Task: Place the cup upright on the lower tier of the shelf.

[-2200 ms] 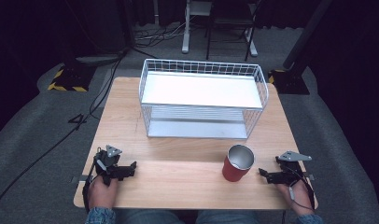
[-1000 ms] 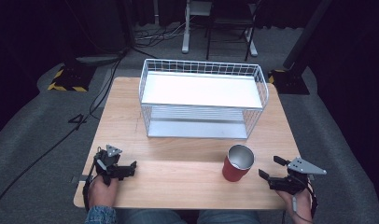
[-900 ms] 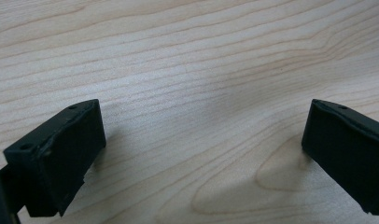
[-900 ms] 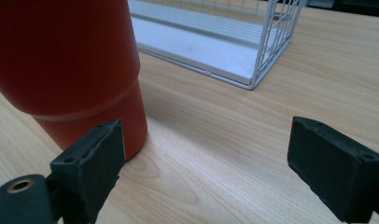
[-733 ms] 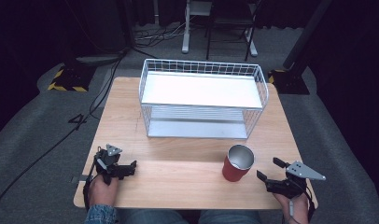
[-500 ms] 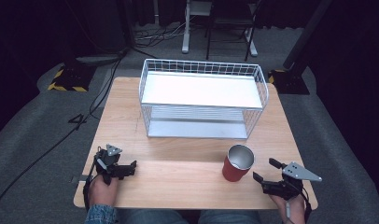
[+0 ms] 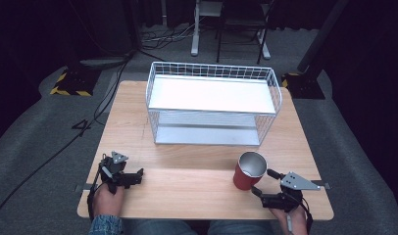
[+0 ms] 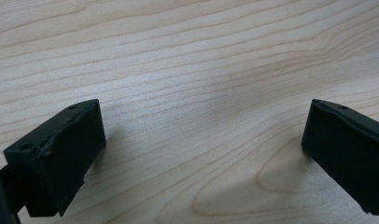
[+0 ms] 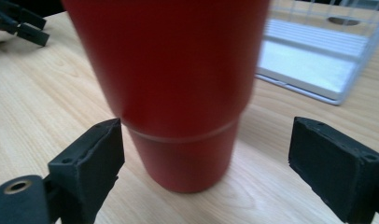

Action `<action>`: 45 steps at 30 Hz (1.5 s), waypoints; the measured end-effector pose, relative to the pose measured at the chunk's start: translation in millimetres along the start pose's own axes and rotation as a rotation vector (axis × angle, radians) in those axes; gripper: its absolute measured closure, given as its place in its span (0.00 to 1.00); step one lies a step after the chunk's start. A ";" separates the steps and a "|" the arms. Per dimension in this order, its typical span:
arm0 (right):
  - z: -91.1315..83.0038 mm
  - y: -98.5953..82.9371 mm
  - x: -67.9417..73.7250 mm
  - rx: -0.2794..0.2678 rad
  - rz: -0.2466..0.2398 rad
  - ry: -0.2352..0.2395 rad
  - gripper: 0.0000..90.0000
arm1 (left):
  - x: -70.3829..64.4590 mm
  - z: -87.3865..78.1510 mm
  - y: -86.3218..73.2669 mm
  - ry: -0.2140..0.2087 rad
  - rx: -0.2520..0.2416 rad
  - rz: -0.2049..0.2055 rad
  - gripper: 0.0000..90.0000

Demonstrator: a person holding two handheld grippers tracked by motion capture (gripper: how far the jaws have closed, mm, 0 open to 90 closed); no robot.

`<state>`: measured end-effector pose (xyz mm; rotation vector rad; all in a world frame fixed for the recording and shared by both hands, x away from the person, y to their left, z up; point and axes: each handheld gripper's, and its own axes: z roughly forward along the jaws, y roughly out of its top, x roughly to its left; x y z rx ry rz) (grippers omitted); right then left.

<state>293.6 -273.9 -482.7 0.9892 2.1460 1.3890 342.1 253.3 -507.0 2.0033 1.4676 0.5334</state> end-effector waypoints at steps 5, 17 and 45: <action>9.8 -1.2 5.7 0.007 0.001 0.016 0.12 | 0.0 0.0 0.0 0.000 0.000 0.000 0.00; 26.3 -0.9 10.2 0.032 -0.021 0.025 0.12 | 0.0 0.0 0.0 0.000 0.000 0.000 0.00; 50.3 3.9 6.9 0.075 -0.047 0.035 0.18 | -0.1 0.0 -0.1 0.000 0.000 0.000 0.00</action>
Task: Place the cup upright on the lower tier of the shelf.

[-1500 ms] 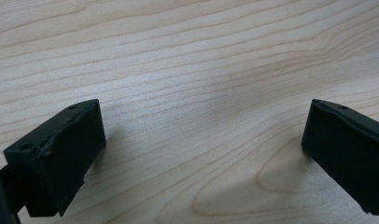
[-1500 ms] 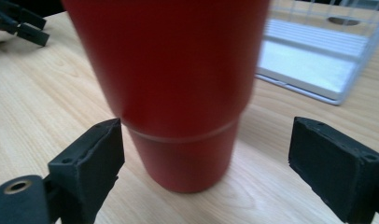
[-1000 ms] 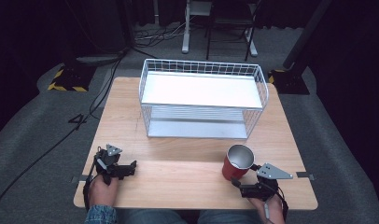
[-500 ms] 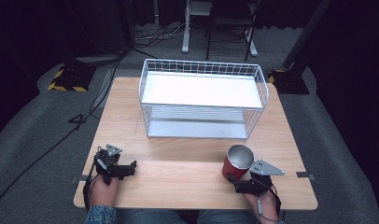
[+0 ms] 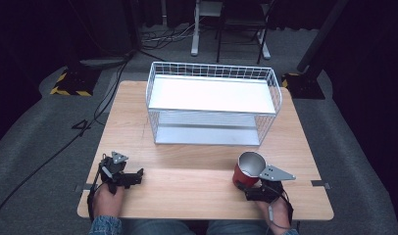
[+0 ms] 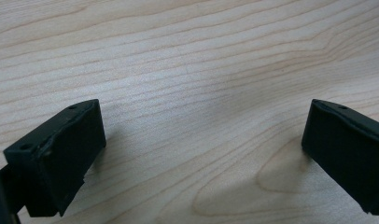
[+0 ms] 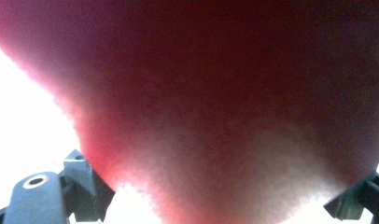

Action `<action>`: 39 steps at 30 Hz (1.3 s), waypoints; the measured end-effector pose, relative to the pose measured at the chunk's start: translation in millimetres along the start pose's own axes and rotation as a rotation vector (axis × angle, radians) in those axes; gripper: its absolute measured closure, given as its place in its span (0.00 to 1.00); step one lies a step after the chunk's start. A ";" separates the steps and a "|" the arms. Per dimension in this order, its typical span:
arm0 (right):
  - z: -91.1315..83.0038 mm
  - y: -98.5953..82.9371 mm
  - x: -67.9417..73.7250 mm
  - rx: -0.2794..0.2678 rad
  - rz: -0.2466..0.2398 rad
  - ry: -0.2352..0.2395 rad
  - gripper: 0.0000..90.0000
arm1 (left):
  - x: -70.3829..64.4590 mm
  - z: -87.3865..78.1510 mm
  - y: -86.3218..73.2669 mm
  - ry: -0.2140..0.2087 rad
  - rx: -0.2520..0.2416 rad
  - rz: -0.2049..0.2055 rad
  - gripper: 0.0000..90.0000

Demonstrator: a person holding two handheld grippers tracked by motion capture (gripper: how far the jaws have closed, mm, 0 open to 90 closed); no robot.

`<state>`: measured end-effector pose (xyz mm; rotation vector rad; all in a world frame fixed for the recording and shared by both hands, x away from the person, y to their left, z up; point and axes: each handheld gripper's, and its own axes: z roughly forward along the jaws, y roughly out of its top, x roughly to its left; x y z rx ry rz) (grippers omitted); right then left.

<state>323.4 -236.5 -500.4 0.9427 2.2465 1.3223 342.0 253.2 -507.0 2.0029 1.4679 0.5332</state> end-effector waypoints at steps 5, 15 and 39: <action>1.5 0.5 -3.0 0.015 0.021 0.022 0.18 | 0.0 0.0 0.0 0.000 0.000 0.000 0.00; 1.7 0.6 -1.5 0.016 0.013 0.010 0.19 | 0.0 0.0 0.0 0.000 0.000 0.000 0.00; -5.1 17.3 0.0 -0.024 -0.007 -0.013 0.19 | 0.0 0.0 0.0 0.000 0.000 0.000 0.00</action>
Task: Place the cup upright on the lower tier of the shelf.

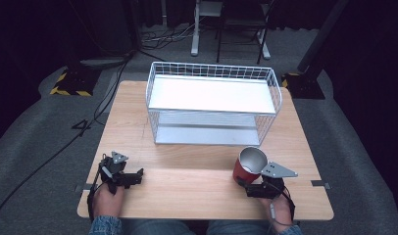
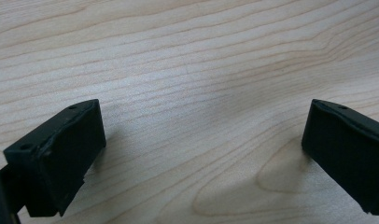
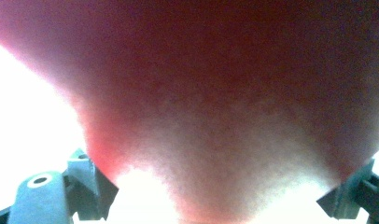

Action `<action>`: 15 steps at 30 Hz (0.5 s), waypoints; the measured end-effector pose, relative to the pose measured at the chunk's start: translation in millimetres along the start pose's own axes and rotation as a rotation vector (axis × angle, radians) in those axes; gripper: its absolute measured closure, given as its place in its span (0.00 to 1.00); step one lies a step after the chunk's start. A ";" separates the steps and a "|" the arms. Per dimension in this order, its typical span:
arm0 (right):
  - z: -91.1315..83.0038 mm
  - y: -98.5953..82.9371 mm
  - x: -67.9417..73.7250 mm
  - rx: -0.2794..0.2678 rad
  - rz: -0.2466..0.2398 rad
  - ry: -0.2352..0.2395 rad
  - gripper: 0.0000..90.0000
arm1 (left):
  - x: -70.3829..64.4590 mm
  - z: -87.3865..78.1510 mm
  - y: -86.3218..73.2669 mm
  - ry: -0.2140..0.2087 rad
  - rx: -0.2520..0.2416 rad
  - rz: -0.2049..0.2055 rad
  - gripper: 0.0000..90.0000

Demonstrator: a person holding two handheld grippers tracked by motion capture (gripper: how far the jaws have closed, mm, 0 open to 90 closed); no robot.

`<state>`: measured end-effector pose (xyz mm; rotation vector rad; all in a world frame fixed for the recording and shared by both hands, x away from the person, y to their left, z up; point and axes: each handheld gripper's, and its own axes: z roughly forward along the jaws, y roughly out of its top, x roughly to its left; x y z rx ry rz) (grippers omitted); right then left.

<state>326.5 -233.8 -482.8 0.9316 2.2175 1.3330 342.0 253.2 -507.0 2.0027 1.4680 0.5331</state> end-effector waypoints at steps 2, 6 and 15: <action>0.9 5.7 0.3 -0.004 -0.008 0.001 0.19 | 0.0 0.0 0.0 0.000 0.000 0.000 0.00; 4.6 16.8 0.8 -0.015 -0.020 0.006 0.19 | 0.0 0.0 0.0 0.000 0.000 0.000 0.00; 18.6 44.9 4.6 -0.012 -0.051 0.025 0.19 | 0.1 0.0 0.0 0.000 0.000 0.001 0.00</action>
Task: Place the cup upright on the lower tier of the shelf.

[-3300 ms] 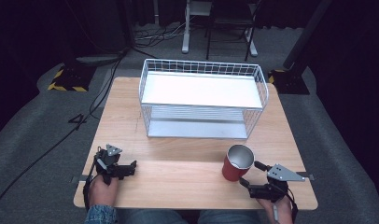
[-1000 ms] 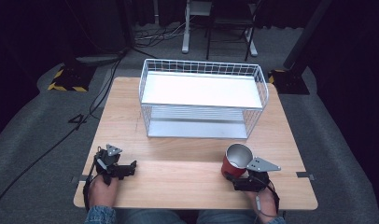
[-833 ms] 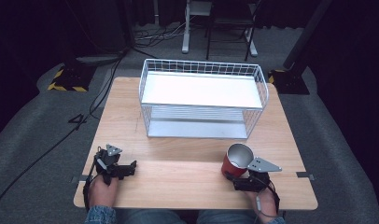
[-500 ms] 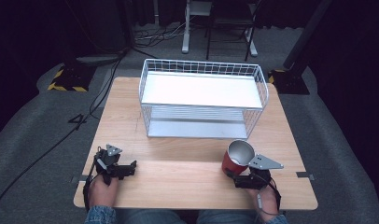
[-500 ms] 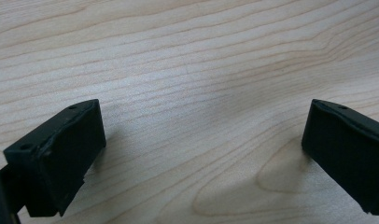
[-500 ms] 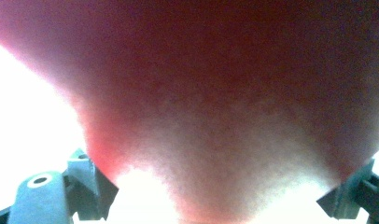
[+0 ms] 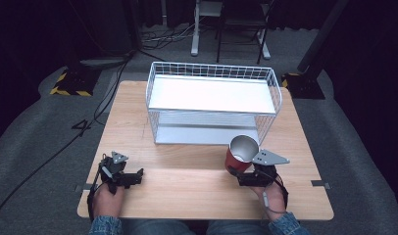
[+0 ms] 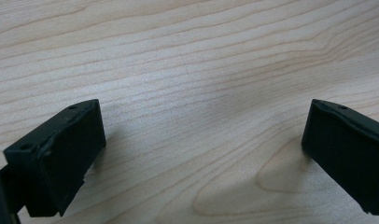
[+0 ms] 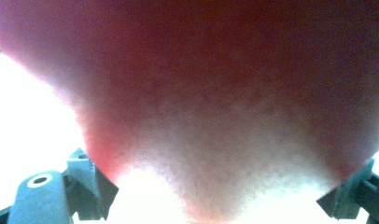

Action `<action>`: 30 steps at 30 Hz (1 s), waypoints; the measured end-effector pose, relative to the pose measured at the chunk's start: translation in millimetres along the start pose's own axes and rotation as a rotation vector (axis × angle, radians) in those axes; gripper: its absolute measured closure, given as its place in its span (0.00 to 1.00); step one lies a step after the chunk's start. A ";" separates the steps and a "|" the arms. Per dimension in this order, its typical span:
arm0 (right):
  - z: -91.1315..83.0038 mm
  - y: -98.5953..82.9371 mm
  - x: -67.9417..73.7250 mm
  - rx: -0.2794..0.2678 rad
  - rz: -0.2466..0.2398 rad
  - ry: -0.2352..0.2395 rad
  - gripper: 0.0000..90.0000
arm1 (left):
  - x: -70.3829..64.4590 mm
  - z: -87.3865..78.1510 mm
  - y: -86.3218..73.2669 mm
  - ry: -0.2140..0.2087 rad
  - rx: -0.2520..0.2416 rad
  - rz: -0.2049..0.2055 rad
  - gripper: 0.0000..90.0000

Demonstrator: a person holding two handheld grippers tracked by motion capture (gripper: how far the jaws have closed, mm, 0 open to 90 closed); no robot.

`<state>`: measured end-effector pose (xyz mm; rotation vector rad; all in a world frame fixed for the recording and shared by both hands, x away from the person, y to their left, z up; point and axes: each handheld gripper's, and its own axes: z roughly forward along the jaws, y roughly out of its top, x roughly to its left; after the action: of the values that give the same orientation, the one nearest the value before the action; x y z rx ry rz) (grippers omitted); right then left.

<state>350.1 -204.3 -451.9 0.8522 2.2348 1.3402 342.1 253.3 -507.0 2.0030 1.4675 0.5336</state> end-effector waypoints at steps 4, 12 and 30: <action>7.3 8.0 0.6 0.008 -0.010 0.007 0.19 | 0.0 0.0 0.0 0.000 0.000 0.000 0.00; 27.1 18.4 -2.9 0.029 -0.005 0.016 0.19 | 0.0 0.0 0.0 0.000 0.000 -0.001 0.00; 76.1 34.8 -12.7 0.059 0.034 -0.039 0.19 | 0.0 0.0 0.0 0.000 0.000 0.000 0.00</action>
<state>416.1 -151.5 -455.9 0.9332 2.2488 1.2673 342.1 253.3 -507.0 2.0028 1.4676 0.5335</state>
